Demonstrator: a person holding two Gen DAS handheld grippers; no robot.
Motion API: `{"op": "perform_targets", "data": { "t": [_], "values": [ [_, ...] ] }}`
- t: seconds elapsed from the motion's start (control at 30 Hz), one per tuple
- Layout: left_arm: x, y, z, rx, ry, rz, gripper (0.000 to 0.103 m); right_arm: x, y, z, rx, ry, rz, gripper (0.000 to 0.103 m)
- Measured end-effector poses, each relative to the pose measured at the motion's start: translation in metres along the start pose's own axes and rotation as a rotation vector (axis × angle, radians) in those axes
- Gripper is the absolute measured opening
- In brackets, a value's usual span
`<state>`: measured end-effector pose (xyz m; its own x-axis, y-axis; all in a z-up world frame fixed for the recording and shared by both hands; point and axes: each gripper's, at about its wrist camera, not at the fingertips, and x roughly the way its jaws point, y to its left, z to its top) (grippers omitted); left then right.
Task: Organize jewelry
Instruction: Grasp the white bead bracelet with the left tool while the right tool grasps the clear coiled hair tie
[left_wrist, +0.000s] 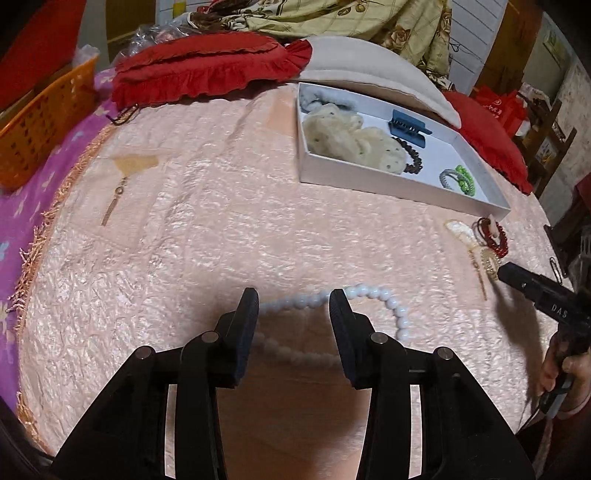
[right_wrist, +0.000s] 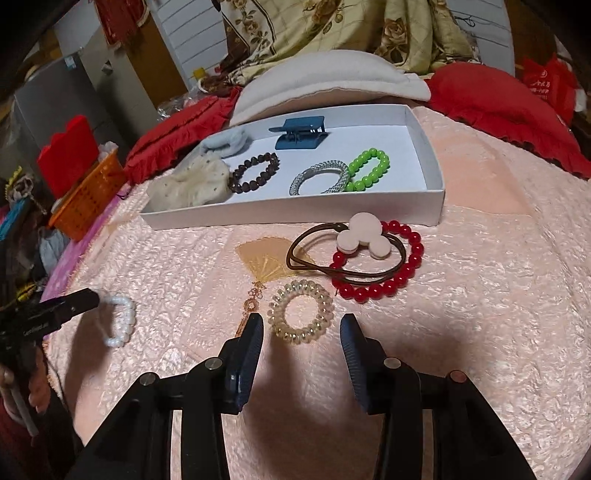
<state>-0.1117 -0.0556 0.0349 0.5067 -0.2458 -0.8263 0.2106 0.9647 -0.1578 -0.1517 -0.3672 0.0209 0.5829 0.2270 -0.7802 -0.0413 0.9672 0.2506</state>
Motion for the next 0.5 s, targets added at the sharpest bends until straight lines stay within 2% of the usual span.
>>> {"op": "perform_targets", "data": {
  "t": [0.23,0.5],
  "values": [
    [0.013,0.004,-0.008,0.045,0.019,0.011,0.04,0.006,0.007,0.001,-0.008,0.0,-0.028,0.04],
    [0.014,-0.015,-0.02,0.167,0.0,0.06,0.04,0.0,-0.002,-0.004,0.069,-0.005,0.04,0.04]
  ]
}}
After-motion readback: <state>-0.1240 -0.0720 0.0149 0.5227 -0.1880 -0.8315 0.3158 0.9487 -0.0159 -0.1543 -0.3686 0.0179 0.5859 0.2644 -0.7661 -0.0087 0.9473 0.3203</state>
